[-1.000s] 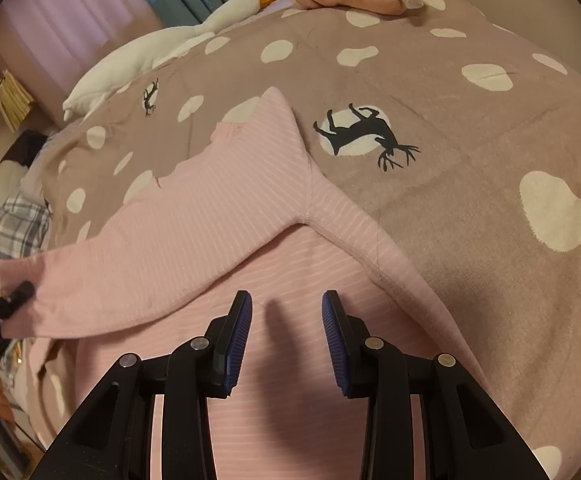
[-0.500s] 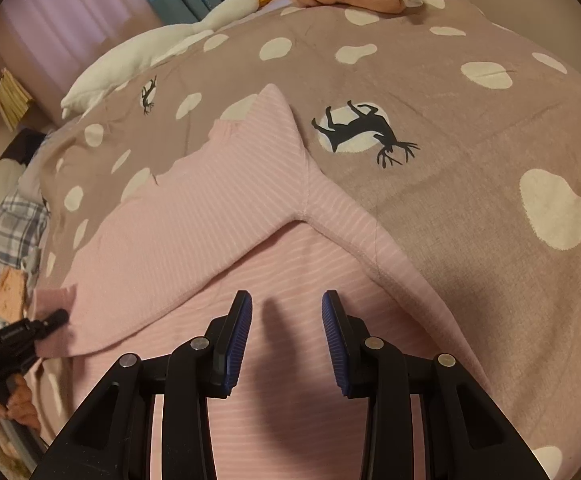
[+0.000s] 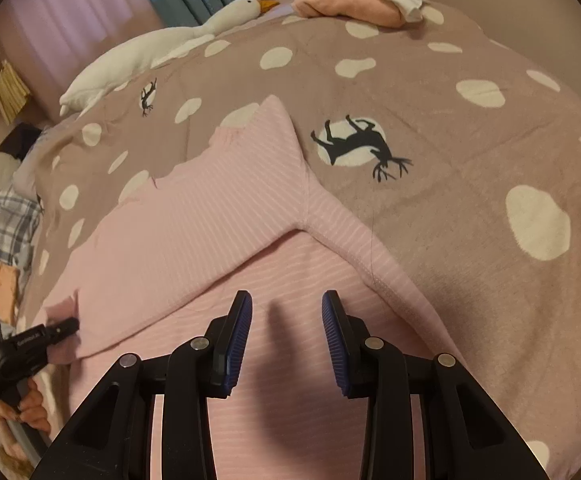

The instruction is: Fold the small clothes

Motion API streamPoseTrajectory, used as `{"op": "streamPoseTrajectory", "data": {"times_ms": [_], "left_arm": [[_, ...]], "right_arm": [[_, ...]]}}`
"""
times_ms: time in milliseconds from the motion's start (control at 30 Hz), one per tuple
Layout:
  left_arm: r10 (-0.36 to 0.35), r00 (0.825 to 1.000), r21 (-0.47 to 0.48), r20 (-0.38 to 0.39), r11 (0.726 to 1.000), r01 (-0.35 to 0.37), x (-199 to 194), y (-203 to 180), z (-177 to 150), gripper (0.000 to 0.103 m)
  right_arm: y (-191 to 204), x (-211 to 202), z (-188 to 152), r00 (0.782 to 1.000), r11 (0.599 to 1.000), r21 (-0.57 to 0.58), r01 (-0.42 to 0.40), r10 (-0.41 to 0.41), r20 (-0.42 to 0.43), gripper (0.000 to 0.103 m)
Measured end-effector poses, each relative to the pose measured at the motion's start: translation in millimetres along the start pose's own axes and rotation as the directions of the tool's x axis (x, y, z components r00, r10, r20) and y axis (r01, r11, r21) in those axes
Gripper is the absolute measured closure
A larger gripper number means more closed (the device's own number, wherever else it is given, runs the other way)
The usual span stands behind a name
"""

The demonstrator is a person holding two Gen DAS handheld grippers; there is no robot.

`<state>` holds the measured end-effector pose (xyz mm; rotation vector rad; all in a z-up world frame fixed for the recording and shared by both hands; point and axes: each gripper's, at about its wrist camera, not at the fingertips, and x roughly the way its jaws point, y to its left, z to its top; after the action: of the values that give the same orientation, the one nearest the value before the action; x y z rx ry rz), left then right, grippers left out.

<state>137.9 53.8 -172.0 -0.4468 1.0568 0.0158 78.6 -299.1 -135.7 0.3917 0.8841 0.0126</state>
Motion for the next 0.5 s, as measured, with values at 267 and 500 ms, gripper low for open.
{"op": "streamPoseTrajectory", "data": {"times_ms": [267,500], "left_arm": [[0.046,0.998,-0.042,0.035,0.998,-0.044,-40,15,5,0.051],[0.181,0.956,-0.086,0.231,0.983,-0.165,-112,44,13,0.02]], "right_arm": [[44,-38,14,0.997,0.993,-0.113,-0.015,0.024,0.072,0.067],[99,-92,32,0.968,0.954,-0.266,-0.139,0.188,0.169,0.039]]}}
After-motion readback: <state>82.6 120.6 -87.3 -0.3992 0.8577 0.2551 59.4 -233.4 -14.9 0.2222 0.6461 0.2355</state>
